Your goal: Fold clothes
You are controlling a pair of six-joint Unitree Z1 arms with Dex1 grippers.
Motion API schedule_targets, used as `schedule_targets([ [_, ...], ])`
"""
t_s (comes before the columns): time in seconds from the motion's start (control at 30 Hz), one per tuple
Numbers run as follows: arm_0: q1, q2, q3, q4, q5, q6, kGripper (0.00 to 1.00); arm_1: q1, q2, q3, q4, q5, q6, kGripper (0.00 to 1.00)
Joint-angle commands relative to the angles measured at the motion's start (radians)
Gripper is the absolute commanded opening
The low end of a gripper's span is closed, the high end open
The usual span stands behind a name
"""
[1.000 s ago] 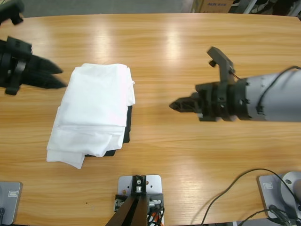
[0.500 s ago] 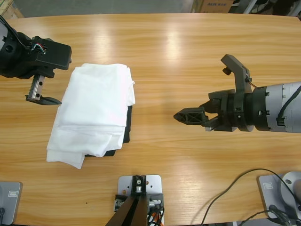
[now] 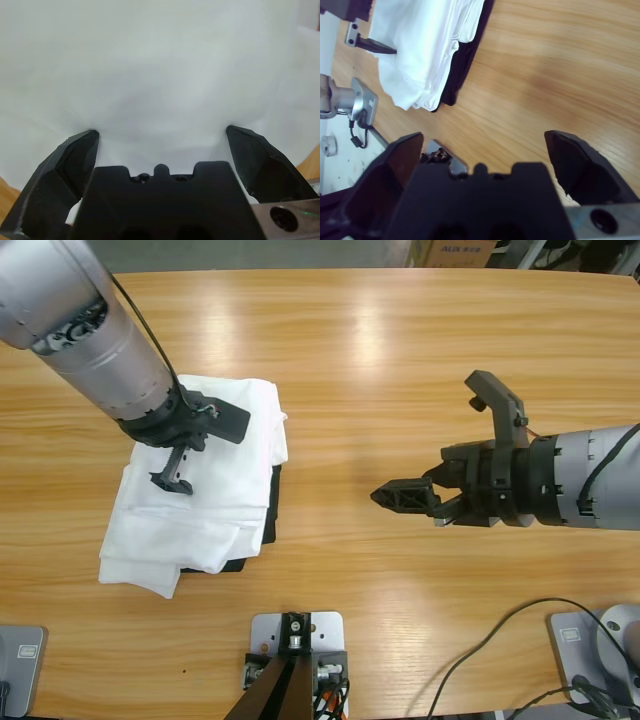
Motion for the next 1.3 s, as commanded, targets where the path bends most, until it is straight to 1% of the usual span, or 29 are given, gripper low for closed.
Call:
schedule_targets([
  [0.03,0.015,0.124,0.081,-0.018,-0.021,0.002,1.000,0.010,0.090,0.042,-0.063,0.020,0.008,1.000],
  [0.13,0.040,0.126,0.166,-0.089,-0.036,-0.014,1.000,0.010,0.109,0.045,-0.077,0.024,0.009,1.000],
  [0.43,0.055,0.198,0.149,-0.094,-0.039,-0.022,1.000,0.010,0.123,0.044,-0.082,0.025,0.014,1.000],
  [0.5,0.059,0.207,0.149,-0.094,-0.042,-0.047,1.000,0.010,0.123,0.044,-0.082,0.023,0.016,1.000],
  [0.57,0.078,0.220,0.144,-0.094,-0.043,-0.113,1.000,0.010,0.123,0.044,-0.082,0.022,0.017,1.000],
  [0.67,0.135,0.234,0.121,-0.090,-0.046,-0.256,1.000,0.010,0.122,0.044,-0.082,0.022,0.017,1.000],
  [0.77,0.222,0.242,0.087,-0.087,-0.046,-0.370,1.000,0.010,0.122,0.048,-0.082,0.022,0.017,1.000],
  [0.9,0.324,0.269,0.072,-0.087,-0.046,-0.490,1.000,0.010,0.123,0.050,-0.082,0.023,0.019,1.000],
  [1.0,0.403,0.282,0.060,-0.088,-0.046,-0.629,1.000,0.010,0.125,0.051,-0.081,0.025,0.019,1.000],
  [1.1,0.484,0.293,0.018,-0.086,-0.046,-0.789,1.000,0.010,0.138,0.051,-0.081,0.026,0.019,1.000],
  [1.17,0.530,0.305,-0.016,-0.086,-0.048,-0.866,1.000,0.010,0.147,0.049,-0.081,0.027,0.020,1.000],
  [1.3,0.600,0.344,-0.099,-0.086,-0.046,-0.951,1.000,0.010,0.155,0.045,-0.082,0.027,0.022,1.000],
])
